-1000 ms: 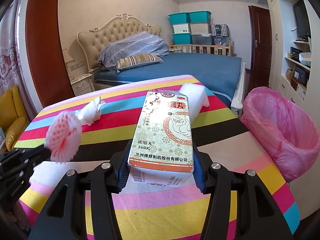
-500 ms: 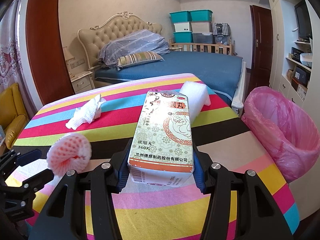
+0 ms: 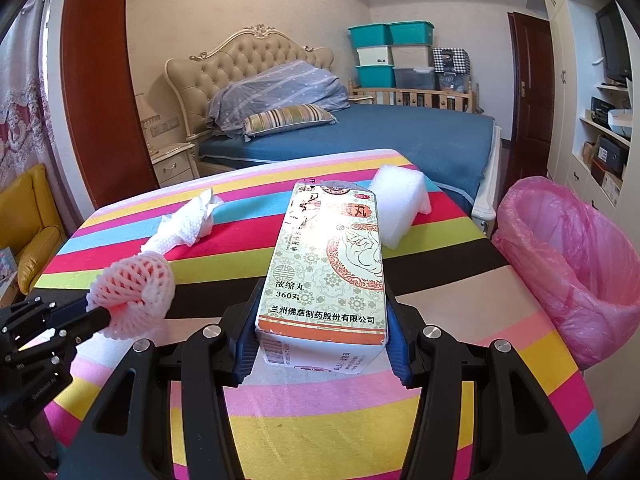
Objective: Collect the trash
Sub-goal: 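Lift the medicine box with the right tool while the left tool grasps the pink foam net, then carry the medicine box and foam net to the wastebasket and open both tools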
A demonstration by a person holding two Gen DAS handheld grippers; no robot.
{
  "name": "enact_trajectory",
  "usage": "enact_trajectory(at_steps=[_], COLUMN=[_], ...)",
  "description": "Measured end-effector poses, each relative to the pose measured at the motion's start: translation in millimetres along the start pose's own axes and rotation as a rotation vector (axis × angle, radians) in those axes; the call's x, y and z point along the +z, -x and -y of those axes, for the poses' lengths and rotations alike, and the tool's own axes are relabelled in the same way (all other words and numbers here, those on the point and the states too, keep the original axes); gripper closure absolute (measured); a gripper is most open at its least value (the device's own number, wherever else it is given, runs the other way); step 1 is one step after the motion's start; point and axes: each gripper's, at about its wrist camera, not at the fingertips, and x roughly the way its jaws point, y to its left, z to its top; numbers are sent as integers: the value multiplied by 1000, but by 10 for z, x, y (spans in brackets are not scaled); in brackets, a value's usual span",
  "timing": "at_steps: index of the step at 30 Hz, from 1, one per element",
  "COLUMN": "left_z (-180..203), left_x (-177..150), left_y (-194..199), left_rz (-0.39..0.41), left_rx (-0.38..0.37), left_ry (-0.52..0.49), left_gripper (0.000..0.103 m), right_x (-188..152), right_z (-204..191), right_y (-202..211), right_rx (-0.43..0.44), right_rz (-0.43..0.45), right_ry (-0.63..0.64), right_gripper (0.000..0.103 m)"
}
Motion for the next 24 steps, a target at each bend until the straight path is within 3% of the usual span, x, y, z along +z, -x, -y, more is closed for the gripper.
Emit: enact_trajectory(at_steps=[5,13,24], left_z=[-23,-17,128], left_x=[29,95,161], left_y=[112,291,431], left_rz=[54,138,187], left_rx=[0,3,-16], left_ry=[12,31,17], left_gripper=[82,82,82], right_x=[-23,-131,-233], right_z=[-29,-190,-357], right_y=[101,196,566], right_rx=[26,53,41], right_rz=[43,34,97], right_ry=[11,78,262], right_gripper=[53,53,53])
